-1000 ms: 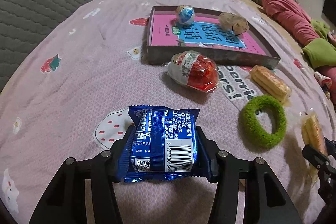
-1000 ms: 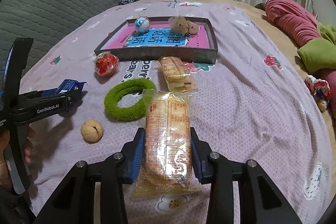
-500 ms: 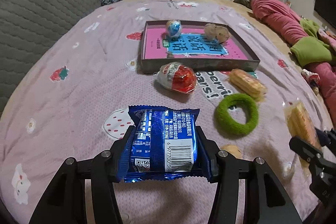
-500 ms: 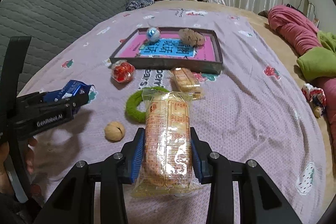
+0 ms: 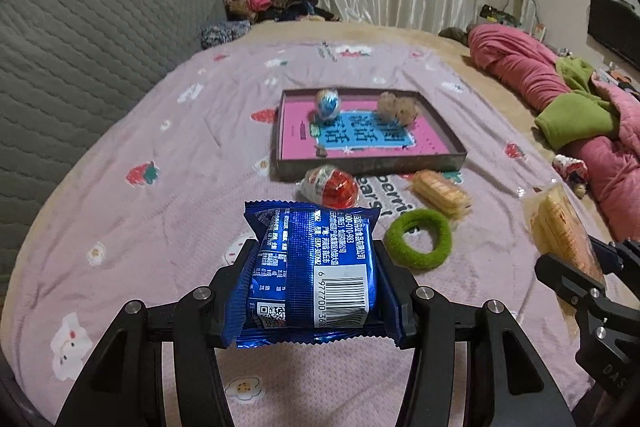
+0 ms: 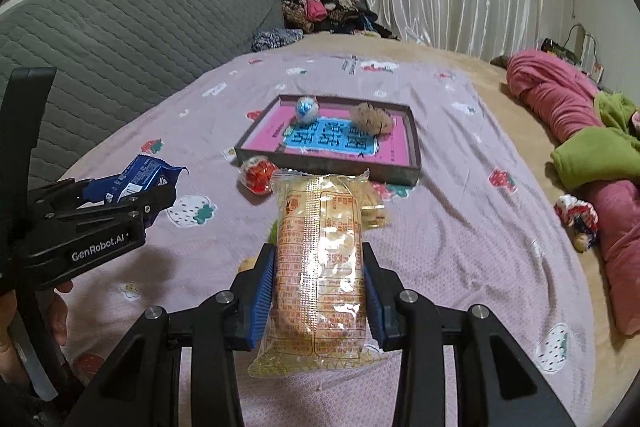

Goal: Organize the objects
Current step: 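Lift both packets and carry them toward the pink book tray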

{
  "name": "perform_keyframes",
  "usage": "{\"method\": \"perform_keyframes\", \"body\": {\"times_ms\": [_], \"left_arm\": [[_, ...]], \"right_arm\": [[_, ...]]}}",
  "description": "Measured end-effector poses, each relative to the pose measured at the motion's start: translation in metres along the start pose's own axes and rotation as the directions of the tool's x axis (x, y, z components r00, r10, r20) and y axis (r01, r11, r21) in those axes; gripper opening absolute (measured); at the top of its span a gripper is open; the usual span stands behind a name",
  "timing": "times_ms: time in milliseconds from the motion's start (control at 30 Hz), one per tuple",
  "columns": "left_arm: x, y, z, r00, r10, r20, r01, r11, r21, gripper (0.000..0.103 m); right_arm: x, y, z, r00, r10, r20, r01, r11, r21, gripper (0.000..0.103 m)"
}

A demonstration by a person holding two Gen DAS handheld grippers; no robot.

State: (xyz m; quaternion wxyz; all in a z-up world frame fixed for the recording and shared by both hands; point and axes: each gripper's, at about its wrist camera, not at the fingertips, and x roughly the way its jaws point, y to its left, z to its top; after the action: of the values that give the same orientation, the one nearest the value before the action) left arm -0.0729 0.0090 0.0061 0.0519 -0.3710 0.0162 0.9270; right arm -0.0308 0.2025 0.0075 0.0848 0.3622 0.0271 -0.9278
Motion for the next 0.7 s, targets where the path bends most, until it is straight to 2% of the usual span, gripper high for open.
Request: {"method": "perform_keyframes", "body": {"times_ms": [367, 700], "left_arm": [[-0.044, -0.006, 0.01, 0.997, -0.01, 0.072, 0.009, 1.0, 0.02, 0.056], [-0.06, -0.011, 0.025, 0.994, -0.015, 0.111, 0.012, 1.0, 0.029, 0.056]], "right_arm": [[-0.037, 0.008, 0.017, 0.996, -0.018, 0.083, 0.02, 1.0, -0.021, 0.04], [-0.049, 0.014, 0.036, 0.991, -0.019, 0.134, 0.027, 0.998, -0.054, 0.04]]}}
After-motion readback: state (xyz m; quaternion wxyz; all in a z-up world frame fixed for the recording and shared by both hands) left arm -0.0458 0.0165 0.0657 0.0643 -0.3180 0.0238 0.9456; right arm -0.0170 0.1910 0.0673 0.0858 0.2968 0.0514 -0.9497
